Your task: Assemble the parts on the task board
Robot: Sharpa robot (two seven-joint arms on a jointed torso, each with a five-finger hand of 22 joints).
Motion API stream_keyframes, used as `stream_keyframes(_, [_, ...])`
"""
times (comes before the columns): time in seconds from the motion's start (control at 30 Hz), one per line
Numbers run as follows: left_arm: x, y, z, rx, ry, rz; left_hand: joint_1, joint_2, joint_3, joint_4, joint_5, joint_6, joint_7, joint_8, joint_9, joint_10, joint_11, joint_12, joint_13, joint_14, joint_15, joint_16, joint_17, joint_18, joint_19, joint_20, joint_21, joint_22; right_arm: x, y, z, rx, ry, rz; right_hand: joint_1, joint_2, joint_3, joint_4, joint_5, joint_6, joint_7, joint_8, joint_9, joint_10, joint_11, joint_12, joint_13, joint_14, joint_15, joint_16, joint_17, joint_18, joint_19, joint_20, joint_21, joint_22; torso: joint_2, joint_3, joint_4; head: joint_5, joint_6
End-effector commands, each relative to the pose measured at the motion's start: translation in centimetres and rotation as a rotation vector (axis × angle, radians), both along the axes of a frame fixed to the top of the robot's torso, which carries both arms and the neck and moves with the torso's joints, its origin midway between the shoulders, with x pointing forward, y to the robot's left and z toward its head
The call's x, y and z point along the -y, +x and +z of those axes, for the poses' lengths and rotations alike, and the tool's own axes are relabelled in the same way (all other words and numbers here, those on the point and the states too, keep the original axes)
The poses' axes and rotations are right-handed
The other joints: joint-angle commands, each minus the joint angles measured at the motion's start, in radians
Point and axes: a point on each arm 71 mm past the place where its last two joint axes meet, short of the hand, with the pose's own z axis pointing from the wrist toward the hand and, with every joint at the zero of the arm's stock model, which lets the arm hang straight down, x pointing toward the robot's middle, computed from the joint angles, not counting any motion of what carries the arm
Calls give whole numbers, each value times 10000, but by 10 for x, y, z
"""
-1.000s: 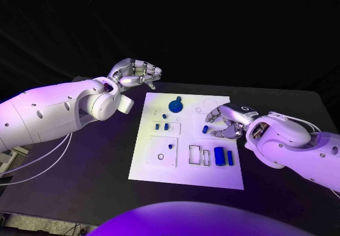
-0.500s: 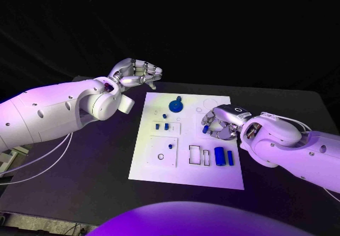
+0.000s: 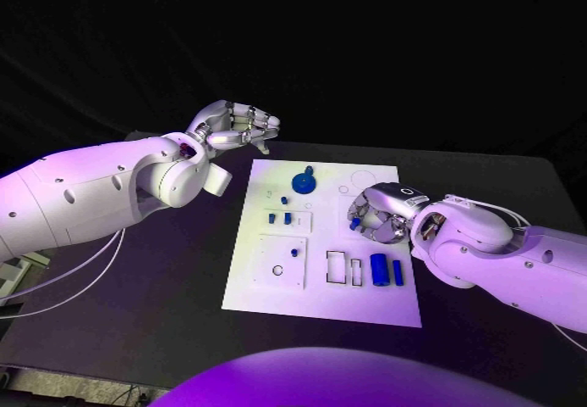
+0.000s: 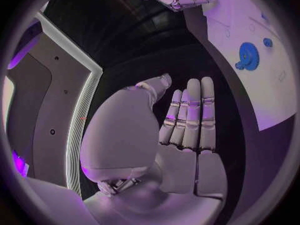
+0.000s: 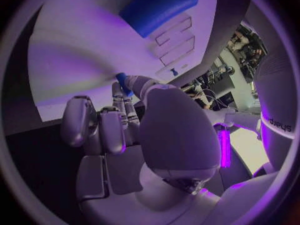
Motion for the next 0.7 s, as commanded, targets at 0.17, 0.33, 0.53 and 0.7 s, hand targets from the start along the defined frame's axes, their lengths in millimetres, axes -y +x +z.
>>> stream_keyframes(0.17, [2, -1, 1, 46, -72, -178, 22, 56, -4, -37, 34, -48, -12, 3, -7, -43, 3, -28, 5, -60, 0, -36, -8, 124, -17, 44, -33, -9, -1, -1, -2, 199, 40, -125, -181, 256, 588, -159, -29, 271, -42, 291, 164, 346, -62, -38, 55, 189, -137, 29, 6, -89, 131, -51, 226, 988, -15, -9, -1, -14, 0])
stream_keyframes(0.33, [2, -1, 1, 42, -76, -185, 22, 56, -4, -37, 34, -48, -12, 3, -7, -43, 3, -28, 5, -60, 0, -36, -8, 124, -17, 44, -33, -9, -1, -1, 0, 368, 453, -380, -410, 422, 1103, -324, -34, 482, -139, 708, 472, 643, -155, 11, 123, 185, -228, -15, -100, -137, 241, -131, 473, 1144, -19, -15, 10, -23, 0])
stream_keyframes(0.53, [2, 0, 1, 33, -83, -199, 19, 76, -7, -48, 37, -52, -10, 10, -7, -55, 5, -12, 9, -63, 1, -37, -10, 127, -18, 46, -39, -13, 1, -4, 6, 617, 1007, -644, -598, 394, 1324, -468, -47, 427, -174, 979, 740, 782, -210, 34, 179, 183, -259, -44, -171, -160, 290, -169, 586, 1223, -28, -17, 3, -24, 0])
stream_keyframes(0.7, [3, 0, 1, 34, -91, -191, 26, 88, -3, -57, 40, -53, -10, 12, -6, -61, 5, -6, 10, -62, 1, -35, -9, 129, -15, 46, -39, -14, 3, -9, 15, 880, 1446, -704, -697, 339, 1415, -586, -56, 383, -180, 1150, 915, 835, -226, 38, 216, 191, -277, -44, -179, -190, 351, -189, 724, 1303, -36, -13, -9, -47, 0])
